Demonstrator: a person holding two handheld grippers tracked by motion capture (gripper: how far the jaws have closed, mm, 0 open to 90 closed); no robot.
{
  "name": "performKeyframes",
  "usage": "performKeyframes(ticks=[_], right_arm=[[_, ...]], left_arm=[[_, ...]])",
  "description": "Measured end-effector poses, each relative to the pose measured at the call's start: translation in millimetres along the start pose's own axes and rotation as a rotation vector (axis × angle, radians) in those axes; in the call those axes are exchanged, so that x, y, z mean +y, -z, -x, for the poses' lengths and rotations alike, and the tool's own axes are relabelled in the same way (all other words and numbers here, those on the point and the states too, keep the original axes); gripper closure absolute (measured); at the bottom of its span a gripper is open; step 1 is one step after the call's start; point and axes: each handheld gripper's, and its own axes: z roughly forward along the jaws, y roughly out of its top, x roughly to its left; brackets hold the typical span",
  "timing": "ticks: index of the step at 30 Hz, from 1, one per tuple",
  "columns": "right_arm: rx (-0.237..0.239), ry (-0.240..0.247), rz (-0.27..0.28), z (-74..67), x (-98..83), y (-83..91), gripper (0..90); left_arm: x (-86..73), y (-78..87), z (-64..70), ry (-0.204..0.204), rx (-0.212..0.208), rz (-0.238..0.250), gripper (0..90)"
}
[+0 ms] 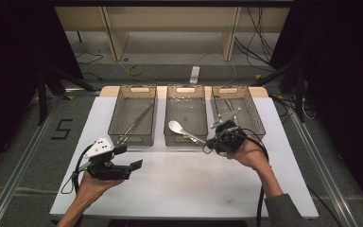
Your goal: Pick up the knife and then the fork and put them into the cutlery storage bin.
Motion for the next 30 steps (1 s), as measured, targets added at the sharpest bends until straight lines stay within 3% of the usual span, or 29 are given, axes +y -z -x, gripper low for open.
performKeyframes(ticks=[9,18,30], right_arm=[[-0.062,-0.099,0.054,38.5,-1.2,10.1,85.6],[-0.128,-0.176,0.065,70.4,2.3,10.9,85.5],[-0.213,-0.323,0.06,111.9,2.6,4.3,85.4]], left_arm=[[-0.2,-0.6,-2.0,0.011,0.006,0.0,15.7],[-0.1,-0.5,-2.2,0.012,0.007,0.001,15.7],[0.1,0.4,-2.7,0.015,0.008,0.014,15.7]])
